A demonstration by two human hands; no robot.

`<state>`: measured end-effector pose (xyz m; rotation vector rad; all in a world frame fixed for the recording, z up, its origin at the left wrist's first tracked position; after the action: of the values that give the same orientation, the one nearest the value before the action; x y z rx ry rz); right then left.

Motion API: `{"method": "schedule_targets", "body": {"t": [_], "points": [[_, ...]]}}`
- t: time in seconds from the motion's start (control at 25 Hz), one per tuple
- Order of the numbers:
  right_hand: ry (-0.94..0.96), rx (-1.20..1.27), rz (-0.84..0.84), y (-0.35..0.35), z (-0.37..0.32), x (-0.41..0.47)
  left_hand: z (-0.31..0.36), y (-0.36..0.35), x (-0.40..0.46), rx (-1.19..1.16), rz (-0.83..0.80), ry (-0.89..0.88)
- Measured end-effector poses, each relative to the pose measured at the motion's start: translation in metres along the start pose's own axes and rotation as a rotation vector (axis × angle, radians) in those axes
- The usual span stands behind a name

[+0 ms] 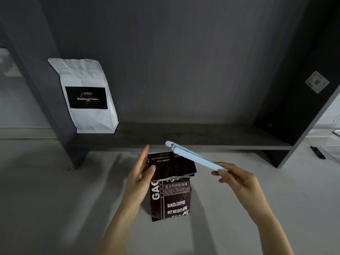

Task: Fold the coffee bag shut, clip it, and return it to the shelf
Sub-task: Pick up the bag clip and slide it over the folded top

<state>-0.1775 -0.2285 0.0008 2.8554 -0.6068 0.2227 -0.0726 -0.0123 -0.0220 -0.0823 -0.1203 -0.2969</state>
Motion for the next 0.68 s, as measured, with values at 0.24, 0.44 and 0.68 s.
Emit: {"method": "schedule_targets", "body": {"t": [0.24, 0.44, 0.68], "points": [[-0.005, -0.056, 0.123, -0.001, 0.006, 0.006, -0.015, 0.003, -0.005, 0.063, -0.043, 0.113], [-0.018, -0.117, 0.026, -0.015, 0.004, 0.009, -0.026, 0.008, -0.005, 0.08, -0.034, 0.118], [-0.03, -0.124, -0.028, -0.036, 0.005, 0.011, -0.026, 0.007, -0.004, 0.126, -0.062, 0.102]]}}
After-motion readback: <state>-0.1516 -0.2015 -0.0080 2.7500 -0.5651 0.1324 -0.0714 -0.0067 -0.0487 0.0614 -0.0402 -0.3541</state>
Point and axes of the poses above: each hand's wrist, its own x-axis towards the middle knuckle, its own y-axis out of the back of the hand, z = x × y, the point moved 6 cm from there along x, towards the middle knuckle
